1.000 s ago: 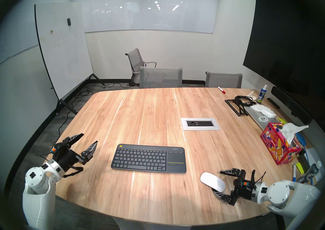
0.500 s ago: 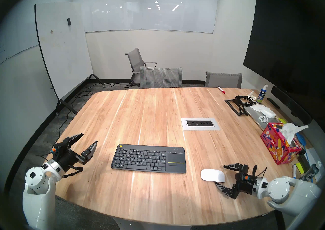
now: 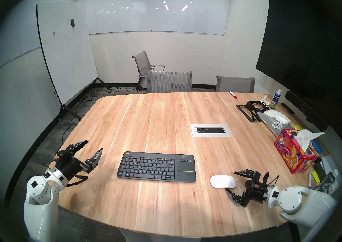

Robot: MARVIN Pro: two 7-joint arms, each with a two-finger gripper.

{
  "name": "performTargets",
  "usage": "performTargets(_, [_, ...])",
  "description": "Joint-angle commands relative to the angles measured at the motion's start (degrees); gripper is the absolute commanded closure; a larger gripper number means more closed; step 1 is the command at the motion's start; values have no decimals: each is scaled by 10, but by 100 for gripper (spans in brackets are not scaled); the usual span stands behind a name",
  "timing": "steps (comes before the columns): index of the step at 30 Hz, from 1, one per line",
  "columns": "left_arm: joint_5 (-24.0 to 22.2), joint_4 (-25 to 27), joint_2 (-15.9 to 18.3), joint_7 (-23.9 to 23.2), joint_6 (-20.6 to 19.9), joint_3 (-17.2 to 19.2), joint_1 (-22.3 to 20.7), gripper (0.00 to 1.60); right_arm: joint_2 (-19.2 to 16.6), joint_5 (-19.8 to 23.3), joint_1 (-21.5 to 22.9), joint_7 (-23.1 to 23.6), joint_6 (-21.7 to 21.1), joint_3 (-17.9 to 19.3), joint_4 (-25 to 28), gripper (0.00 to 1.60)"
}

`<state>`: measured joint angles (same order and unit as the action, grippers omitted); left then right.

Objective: Put the mouse beside the keyboard

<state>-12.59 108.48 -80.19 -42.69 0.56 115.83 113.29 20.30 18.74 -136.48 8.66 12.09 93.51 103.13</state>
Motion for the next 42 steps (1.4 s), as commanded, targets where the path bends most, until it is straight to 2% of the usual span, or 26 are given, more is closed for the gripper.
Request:
performTargets(1, [1,9,-1,1,1,-1,0,0,10,-11,35,-24,-25,-17,-16,0])
performTargets(23, [1,9,-1,0,1,-1,0,0,42,-24,68,-56,-42,-41,7,0])
performTargets(29, [1,9,-1,0,1,-1,0,0,64,-34,98,-71,-52,-65,10,0])
performTargets(38, [1,9,-1,0,1,-1,0,0,80,-50,115,-93,-63,-78,15,0])
performTargets(42, [1,9,-1,0,1,-1,0,0,86,-34,116,-91,-65,-75,14,0])
